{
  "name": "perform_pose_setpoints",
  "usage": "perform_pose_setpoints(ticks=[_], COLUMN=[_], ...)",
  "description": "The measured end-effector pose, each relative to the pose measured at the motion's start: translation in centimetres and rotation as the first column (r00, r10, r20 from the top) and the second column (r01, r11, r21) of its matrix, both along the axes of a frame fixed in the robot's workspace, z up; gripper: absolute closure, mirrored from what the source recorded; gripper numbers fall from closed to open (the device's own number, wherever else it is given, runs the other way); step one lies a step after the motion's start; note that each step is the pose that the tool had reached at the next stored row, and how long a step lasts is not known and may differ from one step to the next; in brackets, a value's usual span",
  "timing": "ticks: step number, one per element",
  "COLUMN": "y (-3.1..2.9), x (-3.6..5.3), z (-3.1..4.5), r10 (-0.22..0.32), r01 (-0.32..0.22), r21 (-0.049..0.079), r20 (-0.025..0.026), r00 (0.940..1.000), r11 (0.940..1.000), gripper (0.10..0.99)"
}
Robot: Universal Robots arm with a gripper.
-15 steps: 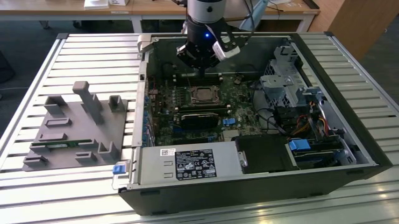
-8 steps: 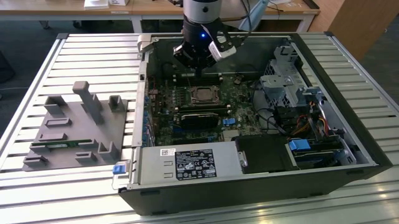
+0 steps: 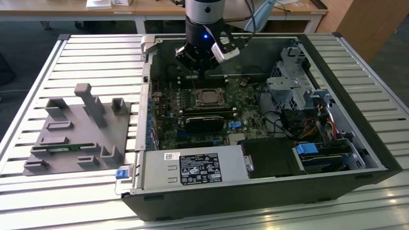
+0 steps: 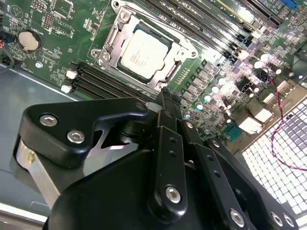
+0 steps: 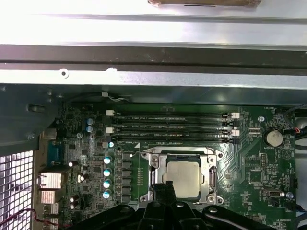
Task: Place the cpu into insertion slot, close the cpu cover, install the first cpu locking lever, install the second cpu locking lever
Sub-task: 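Install the first cpu locking lever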
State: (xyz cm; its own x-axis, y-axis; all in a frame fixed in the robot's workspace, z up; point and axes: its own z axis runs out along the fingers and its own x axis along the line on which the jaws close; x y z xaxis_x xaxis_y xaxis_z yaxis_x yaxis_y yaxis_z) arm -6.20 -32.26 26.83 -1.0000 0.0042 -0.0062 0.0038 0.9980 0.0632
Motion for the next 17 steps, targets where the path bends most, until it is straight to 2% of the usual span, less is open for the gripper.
perform_pose_setpoints(ticks=[17], y=[0.11], x=[-1.09], z=[-0.01], r10=[0.000], r01=[0.000], r21=[0.000], r20=[0.0000], r00=[1.0000], r11=[1.0000], gripper=[0.980])
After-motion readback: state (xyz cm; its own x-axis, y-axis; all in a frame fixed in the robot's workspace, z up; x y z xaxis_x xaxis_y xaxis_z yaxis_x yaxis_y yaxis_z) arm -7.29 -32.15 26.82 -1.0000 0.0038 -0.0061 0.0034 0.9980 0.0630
